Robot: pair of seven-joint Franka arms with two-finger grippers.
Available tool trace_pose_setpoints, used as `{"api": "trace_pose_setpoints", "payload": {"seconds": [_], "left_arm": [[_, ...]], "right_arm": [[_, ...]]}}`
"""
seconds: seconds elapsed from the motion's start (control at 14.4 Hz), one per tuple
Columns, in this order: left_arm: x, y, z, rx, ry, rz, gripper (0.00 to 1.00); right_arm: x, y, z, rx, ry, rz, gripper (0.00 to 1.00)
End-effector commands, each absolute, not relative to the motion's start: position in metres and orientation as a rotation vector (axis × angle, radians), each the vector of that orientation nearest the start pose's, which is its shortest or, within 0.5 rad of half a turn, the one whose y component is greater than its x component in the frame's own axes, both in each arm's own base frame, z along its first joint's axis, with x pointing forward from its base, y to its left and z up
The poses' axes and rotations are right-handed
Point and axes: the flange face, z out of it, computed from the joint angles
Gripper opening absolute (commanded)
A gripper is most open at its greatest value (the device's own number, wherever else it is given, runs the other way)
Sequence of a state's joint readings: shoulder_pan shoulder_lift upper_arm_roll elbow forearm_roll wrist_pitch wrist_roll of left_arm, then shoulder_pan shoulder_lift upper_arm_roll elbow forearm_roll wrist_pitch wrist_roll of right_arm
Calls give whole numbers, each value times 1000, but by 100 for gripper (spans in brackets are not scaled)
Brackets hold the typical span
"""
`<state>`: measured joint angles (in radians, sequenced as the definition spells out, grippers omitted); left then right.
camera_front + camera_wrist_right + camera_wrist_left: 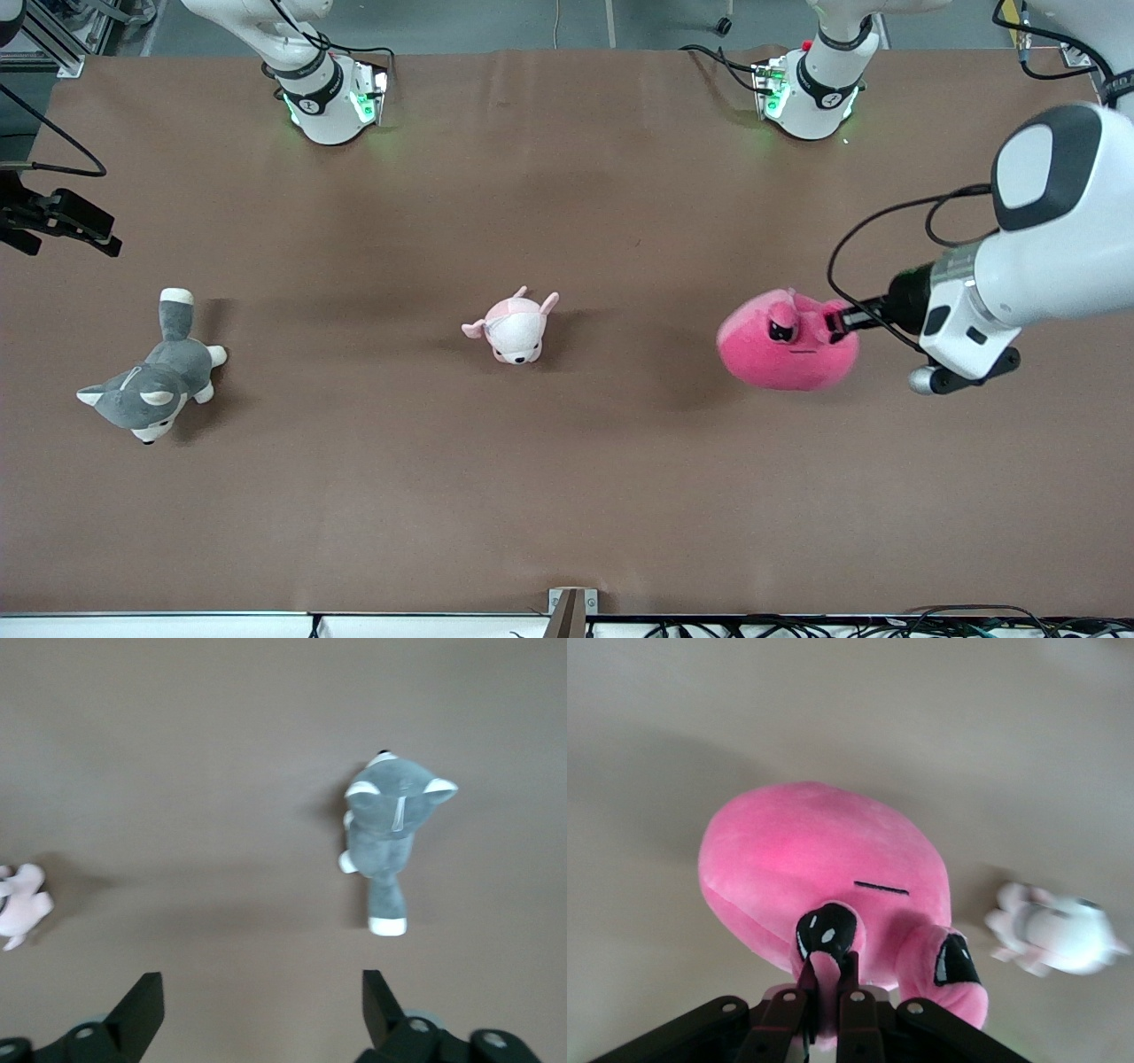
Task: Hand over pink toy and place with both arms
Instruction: 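Lift the pink toy with the left gripper toward the table middle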
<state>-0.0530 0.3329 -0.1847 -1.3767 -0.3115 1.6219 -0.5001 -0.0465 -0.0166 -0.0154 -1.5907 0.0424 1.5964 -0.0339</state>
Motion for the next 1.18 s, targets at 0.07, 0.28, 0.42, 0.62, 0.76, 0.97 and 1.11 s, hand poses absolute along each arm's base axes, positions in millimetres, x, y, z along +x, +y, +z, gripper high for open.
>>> {"api": "trace_pose_setpoints", "payload": {"seconds": [0.07, 0.28, 0.42, 0.62, 0.76, 0.97, 1.11], "left_arm": [[610, -247, 578, -3487, -611, 426, 0], [583, -327, 598, -3577, -663, 404, 0], [567, -385, 599, -3650, -712, 355, 0], [540, -458, 587, -3732, -682, 315, 0], [525, -491, 577, -3776, -640, 299, 0], [510, -523, 560, -3809, -598, 305, 0], [504, -531, 558, -3816, -579, 306, 0]], "right_arm": [[544, -10, 632, -2876, 56, -28, 73], [553, 21, 623, -2671, 81, 22, 66], [561, 55, 608, -2623, 27, 80, 61], [567, 102, 599, -2520, -38, 124, 61], [562, 142, 607, -2517, -57, 148, 61], [556, 176, 613, -2527, -60, 150, 61], [554, 192, 609, -2539, -96, 155, 61]]}}
